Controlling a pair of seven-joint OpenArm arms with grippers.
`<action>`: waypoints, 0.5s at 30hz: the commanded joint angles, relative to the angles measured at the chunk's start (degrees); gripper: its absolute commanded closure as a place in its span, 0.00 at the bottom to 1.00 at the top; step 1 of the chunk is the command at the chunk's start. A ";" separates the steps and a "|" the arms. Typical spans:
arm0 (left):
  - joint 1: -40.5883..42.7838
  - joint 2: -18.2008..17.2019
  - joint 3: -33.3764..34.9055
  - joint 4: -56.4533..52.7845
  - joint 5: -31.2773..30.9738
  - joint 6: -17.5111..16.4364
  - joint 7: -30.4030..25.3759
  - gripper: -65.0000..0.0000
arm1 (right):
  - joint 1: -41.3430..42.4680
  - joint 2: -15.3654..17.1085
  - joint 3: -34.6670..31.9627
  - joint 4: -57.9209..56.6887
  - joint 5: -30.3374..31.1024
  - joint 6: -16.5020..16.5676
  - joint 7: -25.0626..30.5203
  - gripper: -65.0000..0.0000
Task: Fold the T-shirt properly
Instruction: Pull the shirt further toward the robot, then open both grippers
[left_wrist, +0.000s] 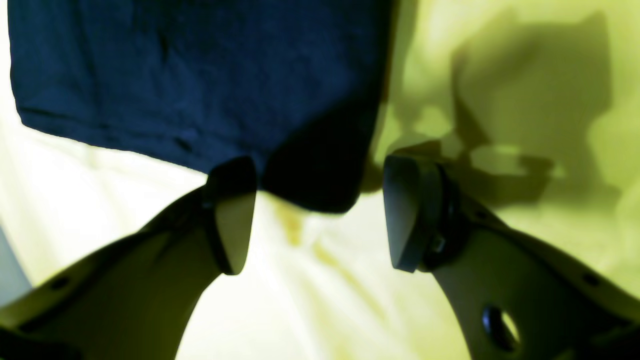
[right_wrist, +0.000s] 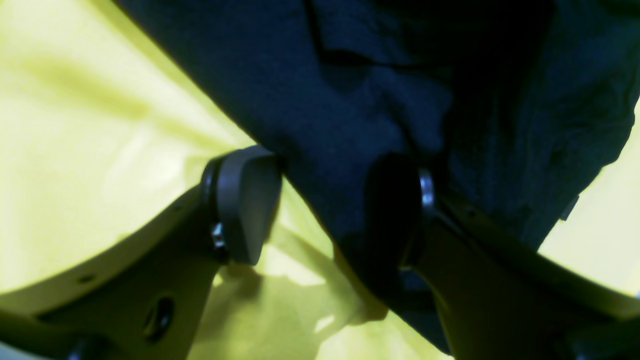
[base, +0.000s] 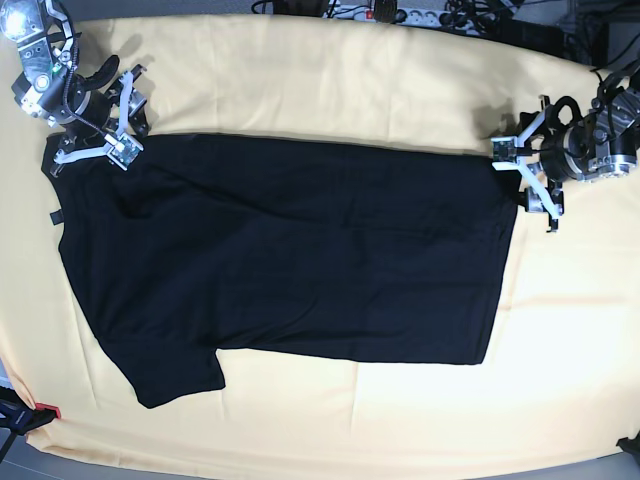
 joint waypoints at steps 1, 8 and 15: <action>-0.68 -0.63 -0.70 0.22 -0.24 0.55 -0.37 0.38 | 0.15 0.83 0.35 -0.28 -0.90 0.02 0.31 0.43; -1.27 1.97 -0.70 -0.09 0.37 4.92 -0.37 0.52 | 2.03 0.85 0.35 -1.92 -5.29 -1.53 0.96 0.62; -1.31 2.21 -0.70 -0.07 3.13 8.92 -0.09 0.89 | 2.97 0.85 0.35 -1.92 -5.07 -1.31 -1.07 0.91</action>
